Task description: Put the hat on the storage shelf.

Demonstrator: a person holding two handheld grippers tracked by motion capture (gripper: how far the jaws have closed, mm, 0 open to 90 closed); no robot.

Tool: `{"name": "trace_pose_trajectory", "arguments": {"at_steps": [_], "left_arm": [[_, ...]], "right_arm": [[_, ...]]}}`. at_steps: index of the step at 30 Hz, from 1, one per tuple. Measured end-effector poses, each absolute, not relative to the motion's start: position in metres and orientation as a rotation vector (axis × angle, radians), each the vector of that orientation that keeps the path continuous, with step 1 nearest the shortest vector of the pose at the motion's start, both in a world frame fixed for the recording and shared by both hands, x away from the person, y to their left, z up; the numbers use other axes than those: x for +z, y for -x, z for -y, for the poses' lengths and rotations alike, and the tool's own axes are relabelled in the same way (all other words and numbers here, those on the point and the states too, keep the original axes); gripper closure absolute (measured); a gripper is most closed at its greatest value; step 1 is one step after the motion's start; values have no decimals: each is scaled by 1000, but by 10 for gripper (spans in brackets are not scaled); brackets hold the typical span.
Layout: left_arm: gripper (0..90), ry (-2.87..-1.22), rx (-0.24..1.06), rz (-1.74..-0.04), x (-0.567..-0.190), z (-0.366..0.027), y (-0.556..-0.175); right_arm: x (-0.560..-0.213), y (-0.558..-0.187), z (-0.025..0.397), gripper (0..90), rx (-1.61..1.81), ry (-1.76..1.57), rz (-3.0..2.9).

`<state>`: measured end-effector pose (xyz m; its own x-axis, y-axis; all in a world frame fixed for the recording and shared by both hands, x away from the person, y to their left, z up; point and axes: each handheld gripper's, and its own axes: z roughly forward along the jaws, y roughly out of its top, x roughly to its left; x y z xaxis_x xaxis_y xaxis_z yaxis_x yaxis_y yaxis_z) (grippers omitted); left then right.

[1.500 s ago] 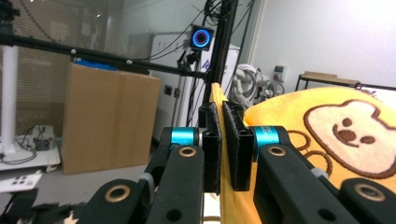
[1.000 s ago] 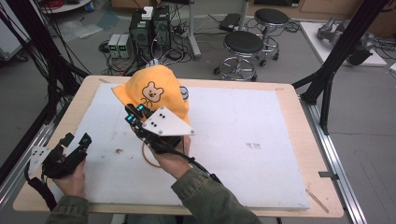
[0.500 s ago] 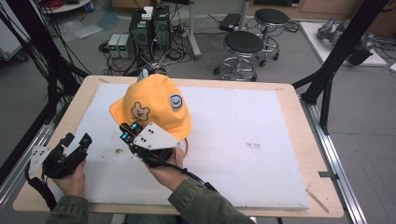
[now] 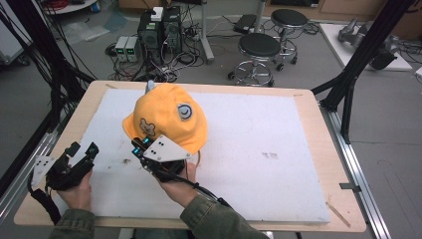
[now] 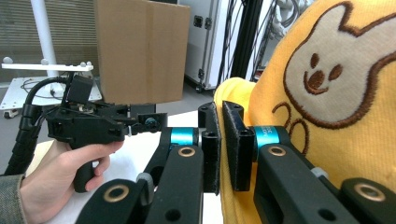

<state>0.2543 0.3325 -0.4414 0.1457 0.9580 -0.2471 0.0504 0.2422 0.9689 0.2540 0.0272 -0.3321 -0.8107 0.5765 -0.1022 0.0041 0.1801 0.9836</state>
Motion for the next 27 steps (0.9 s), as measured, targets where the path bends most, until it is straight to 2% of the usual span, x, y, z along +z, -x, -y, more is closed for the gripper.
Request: {"name": "trace_pose_trajectory", "arguments": {"at_steps": [7, 9, 14, 16, 22, 27], "left_arm": [[320, -1118, 901, -1224, -441, -332, -255], [320, -1118, 901, -1224, -442, -332, -255], [320, -1117, 901, -1225, -441, -332, -255], [320, -1119, 899, -1226, -442, -332, -255], [319, -1136, 893, -1212, -442, -330, -256], [318, -1159, 887, -1200, -442, -327, -257]], "right_arm": [[-331, -254, -26, 829, 1677, -557, -2008], [-331, -254, -27, 767, 1690, -555, -2019], [-330, -253, -30, 524, 1740, -500, -2033], [-328, -249, -30, 462, 1759, -469, -1997], [-314, -244, -24, 377, 1857, -465, -1914], [-300, -242, -4, 363, 1885, -461, -1782]]}}
